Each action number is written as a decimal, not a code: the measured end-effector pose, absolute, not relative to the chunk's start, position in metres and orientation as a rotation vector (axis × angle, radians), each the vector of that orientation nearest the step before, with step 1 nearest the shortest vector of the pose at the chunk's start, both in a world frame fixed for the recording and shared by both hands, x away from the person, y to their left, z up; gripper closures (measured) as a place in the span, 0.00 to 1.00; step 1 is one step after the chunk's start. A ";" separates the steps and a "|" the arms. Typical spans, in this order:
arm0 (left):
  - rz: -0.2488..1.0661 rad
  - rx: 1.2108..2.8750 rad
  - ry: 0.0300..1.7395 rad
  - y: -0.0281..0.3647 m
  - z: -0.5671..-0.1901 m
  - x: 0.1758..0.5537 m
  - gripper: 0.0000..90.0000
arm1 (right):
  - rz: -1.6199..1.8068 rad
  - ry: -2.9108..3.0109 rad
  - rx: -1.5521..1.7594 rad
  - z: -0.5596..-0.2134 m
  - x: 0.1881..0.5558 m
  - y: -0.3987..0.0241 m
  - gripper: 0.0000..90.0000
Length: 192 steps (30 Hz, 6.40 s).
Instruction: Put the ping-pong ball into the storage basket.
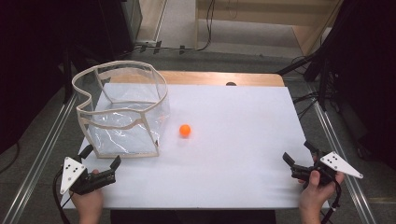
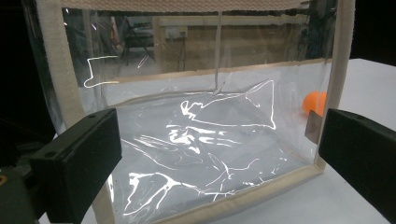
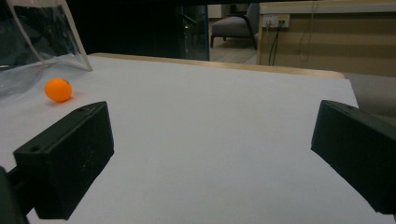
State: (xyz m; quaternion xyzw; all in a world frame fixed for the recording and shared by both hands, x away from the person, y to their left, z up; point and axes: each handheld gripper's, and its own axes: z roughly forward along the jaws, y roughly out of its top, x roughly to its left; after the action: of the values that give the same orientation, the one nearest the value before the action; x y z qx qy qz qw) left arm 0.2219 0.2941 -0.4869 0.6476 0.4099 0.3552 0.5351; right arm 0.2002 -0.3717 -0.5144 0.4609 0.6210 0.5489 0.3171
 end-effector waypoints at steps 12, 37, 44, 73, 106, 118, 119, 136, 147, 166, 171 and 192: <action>0.854 1.554 0.976 0.293 -0.487 0.221 0.00 | 1.512 1.760 1.171 -0.505 0.200 -0.365 0.00; 0.870 1.567 0.977 0.290 -0.488 0.220 0.00 | 1.455 1.962 1.041 -0.476 0.221 -0.334 0.00; 0.875 1.576 0.975 0.290 -0.488 0.220 0.00 | 1.449 2.017 1.014 -0.472 0.231 -0.326 0.00; 0.886 1.597 0.968 0.287 -0.488 0.221 0.00 | 1.459 2.108 0.969 -0.459 0.260 -0.300 0.00; 0.887 1.611 0.965 0.285 -0.489 0.221 0.00 | 1.445 2.251 0.877 -0.448 0.290 -0.254 0.00; 0.886 1.609 0.962 0.285 -0.489 0.221 0.00 | 1.440 2.279 0.855 -0.442 0.302 -0.243 0.00; 0.887 1.610 0.964 0.285 -0.489 0.221 0.00 | 1.440 2.279 0.855 -0.442 0.302 -0.243 0.00; 0.886 1.611 0.964 0.285 -0.489 0.221 0.00 | 1.404 2.338 0.822 -0.438 0.317 -0.228 0.00; 0.880 1.613 0.961 0.285 -0.488 0.221 0.00 | 1.374 2.385 0.787 -0.432 0.327 -0.217 0.00; 0.876 1.610 0.961 0.286 -0.488 0.222 0.00 | 1.318 2.463 0.729 -0.423 0.347 -0.190 0.00; 0.874 1.610 0.962 0.286 -0.488 0.222 0.00 | 1.307 2.476 0.715 -0.419 0.352 -0.183 0.00; 0.871 1.608 0.960 0.286 -0.488 0.222 0.00 | 1.270 2.557 0.644 -0.407 0.371 -0.156 0.00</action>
State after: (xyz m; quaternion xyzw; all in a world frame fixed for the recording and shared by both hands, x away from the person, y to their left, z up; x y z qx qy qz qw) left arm 0.2224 0.2862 -0.4881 0.6686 0.3991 0.3623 0.5123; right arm 0.3711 -0.1564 -0.4069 0.2187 0.8687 0.4313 0.1071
